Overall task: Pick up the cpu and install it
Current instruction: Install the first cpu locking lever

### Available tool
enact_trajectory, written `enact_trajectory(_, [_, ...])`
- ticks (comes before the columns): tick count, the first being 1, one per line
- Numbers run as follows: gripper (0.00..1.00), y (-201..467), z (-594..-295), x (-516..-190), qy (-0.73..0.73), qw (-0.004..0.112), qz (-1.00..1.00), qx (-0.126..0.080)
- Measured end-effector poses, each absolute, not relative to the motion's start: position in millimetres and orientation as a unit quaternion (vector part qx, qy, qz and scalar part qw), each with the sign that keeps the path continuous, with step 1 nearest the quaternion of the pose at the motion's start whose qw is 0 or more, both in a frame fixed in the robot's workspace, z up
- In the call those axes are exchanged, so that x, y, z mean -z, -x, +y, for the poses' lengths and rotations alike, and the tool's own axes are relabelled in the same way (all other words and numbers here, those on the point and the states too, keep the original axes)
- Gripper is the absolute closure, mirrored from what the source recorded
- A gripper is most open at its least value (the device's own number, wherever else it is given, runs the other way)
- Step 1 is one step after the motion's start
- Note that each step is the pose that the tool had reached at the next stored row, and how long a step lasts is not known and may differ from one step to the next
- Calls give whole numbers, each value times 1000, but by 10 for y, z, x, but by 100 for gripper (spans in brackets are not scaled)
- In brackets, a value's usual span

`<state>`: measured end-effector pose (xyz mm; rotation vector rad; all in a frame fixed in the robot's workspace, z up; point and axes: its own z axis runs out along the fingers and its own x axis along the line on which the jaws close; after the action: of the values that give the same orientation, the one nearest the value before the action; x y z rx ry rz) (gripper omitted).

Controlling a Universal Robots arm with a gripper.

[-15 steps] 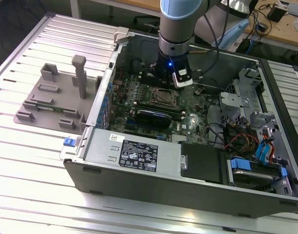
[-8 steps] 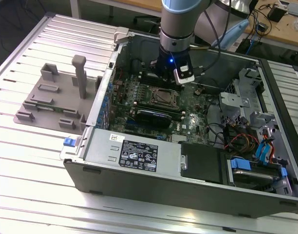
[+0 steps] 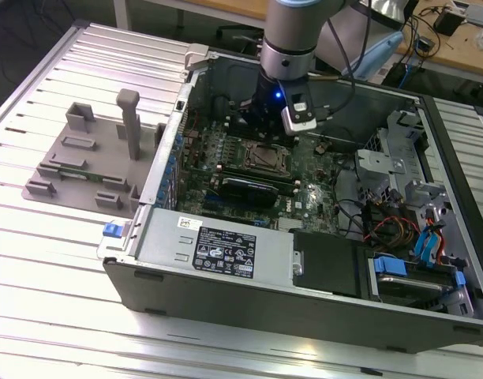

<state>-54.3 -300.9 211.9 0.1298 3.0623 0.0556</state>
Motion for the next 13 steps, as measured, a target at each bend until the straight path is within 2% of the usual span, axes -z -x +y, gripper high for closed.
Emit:
enact_trajectory(2, [89, 543, -3008, -2118, -42, 28, 999, 8])
enact_trajectory(3, [89, 543, -3009, -2119, -41, 27, 999, 13])
enact_trajectory(13, [89, 450, -3037, -2159, -37, 27, 999, 14])
